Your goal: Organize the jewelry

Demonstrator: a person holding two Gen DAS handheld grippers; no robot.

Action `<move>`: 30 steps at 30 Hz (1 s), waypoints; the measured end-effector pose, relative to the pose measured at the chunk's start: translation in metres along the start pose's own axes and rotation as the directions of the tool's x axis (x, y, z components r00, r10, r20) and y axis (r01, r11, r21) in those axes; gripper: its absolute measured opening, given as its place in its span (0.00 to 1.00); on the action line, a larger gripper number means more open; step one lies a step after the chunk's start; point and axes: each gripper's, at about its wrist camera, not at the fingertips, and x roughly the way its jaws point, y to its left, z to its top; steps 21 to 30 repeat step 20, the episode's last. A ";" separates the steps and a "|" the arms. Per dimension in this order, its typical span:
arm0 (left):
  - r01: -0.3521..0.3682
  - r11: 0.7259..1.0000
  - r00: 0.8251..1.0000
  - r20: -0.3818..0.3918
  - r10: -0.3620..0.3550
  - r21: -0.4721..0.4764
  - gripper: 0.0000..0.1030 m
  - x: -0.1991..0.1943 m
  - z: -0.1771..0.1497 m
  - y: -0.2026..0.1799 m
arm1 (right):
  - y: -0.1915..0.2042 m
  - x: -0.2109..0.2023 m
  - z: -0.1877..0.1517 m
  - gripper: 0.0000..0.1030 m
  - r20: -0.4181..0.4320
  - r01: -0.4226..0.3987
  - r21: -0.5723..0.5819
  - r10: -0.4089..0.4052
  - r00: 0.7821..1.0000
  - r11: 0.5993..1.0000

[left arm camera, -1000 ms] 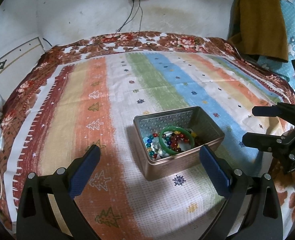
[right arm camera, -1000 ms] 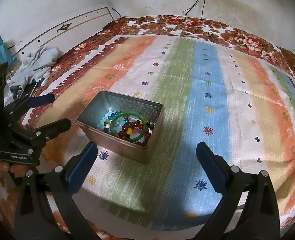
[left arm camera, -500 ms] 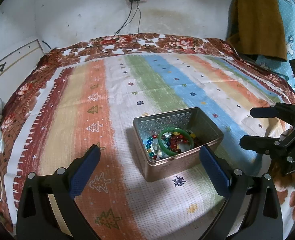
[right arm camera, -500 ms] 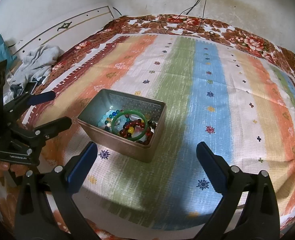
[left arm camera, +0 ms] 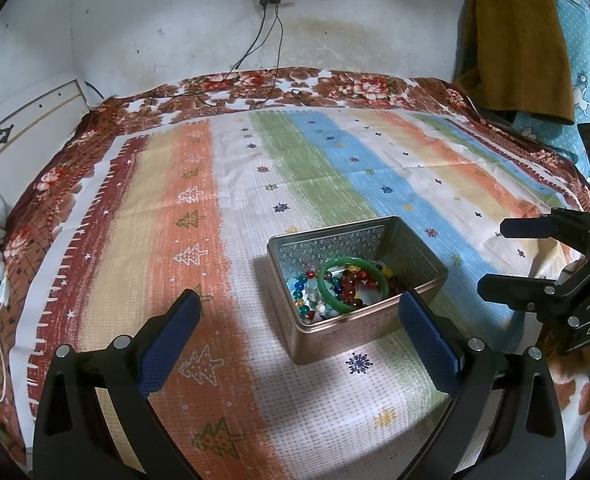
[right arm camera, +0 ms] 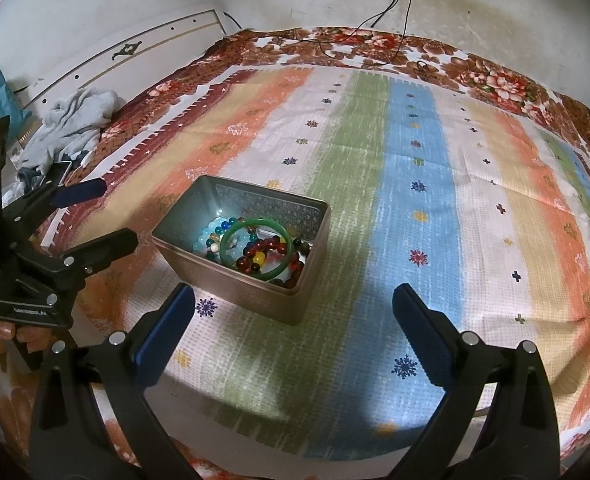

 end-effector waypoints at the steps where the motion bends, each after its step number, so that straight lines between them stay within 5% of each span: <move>1: 0.000 1.000 1.000 0.000 0.000 0.001 0.94 0.000 0.000 0.000 | 0.000 0.000 0.000 0.95 0.000 0.000 0.000 0.000 1.000 1.000; 30: -0.010 1.000 1.000 -0.020 0.010 -0.002 0.94 0.002 0.001 0.003 | 0.000 0.000 0.000 0.95 0.000 0.000 -0.002 0.000 1.000 1.000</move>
